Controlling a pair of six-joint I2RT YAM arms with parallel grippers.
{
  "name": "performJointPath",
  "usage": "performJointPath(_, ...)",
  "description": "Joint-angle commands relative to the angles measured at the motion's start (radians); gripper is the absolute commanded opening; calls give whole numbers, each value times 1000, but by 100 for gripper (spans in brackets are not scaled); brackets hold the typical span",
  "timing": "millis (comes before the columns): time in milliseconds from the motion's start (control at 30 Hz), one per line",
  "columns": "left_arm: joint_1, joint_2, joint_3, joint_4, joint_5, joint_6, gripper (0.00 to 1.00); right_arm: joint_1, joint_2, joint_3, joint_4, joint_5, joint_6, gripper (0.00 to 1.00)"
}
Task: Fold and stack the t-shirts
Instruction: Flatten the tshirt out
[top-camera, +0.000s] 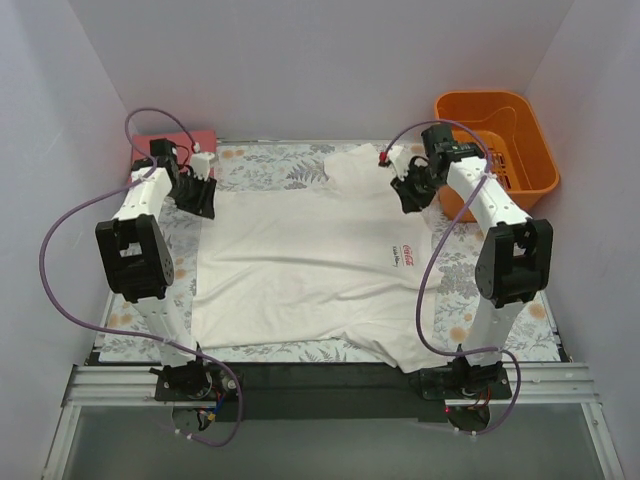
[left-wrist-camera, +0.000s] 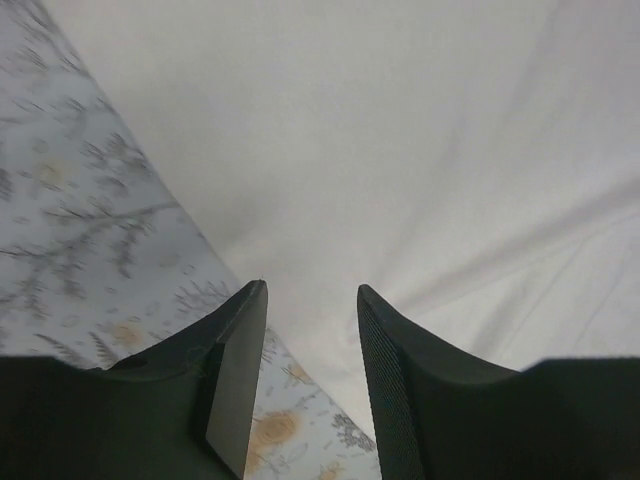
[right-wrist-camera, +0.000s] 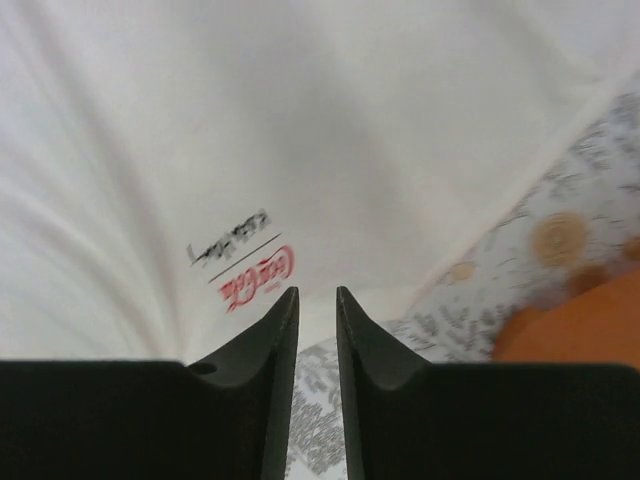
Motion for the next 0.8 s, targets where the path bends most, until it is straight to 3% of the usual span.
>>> performJointPath(0,7,5,122,95,72,-118,41,-17,91,163,137,-54,159,29)
performJointPath(133,7,65,224,208,55,-259,44,-26,290,441,256,-5,291,36)
performJointPath(267,7,84,244,251,78,-345,46,-32,447,612,401,55,395,43)
performJointPath(467,7,78,236,250,40,-357,47,-34,553,586,668,90,435,54)
performJointPath(767,7,68,184,257,9,-362,50,-57,632,563,725,53,466,56)
